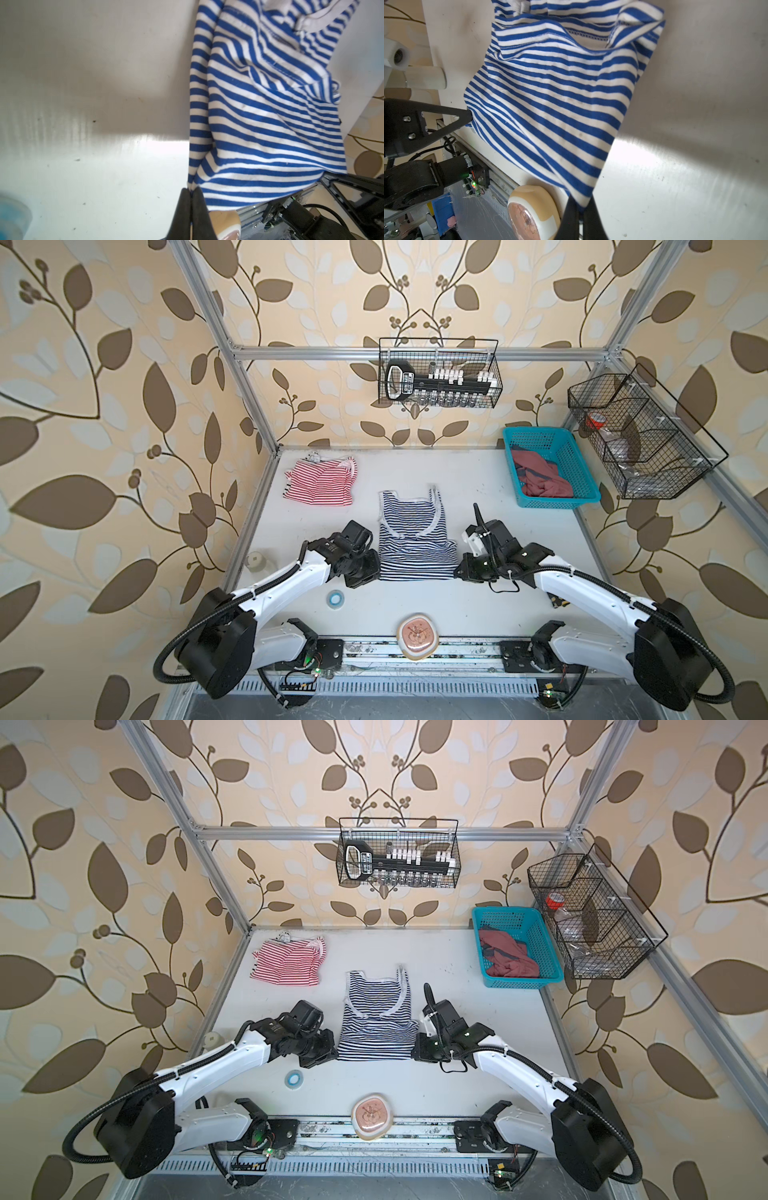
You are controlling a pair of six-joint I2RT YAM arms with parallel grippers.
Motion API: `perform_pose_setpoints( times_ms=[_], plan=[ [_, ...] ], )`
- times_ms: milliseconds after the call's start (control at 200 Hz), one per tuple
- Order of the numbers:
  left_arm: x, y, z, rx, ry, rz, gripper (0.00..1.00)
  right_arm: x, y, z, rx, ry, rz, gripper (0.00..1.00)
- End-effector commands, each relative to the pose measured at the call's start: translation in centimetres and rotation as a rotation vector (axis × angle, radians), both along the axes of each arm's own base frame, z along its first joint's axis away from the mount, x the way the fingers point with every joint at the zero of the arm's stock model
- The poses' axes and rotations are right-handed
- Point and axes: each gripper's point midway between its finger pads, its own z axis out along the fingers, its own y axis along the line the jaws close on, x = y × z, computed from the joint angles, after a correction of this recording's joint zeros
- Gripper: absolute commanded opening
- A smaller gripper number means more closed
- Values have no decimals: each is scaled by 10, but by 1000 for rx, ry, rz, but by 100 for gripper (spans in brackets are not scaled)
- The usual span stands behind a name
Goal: Fold and stack the tank tops
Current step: 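Lift the folded top and carry it toward the red striped top with both grippers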
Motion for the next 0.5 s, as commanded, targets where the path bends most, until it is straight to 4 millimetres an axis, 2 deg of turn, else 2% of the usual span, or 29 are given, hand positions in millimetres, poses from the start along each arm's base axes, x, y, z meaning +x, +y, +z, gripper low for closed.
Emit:
perform_pose_setpoints(
  times_ms=[0,205,350,495],
  plan=[
    [-6,11,15,32,0,43,0,-4,-9,14,-37,-4,-29,0],
    [-2,10,50,-13,-62,65,0,-1,-7,48,-10,-67,-15,0],
    [8,13,77,-5,-137,73,0,8,-1,58,-1,-83,16,0],
    [21,10,87,19,-174,57,0,25,5,65,36,-88,34,0]
  ],
)
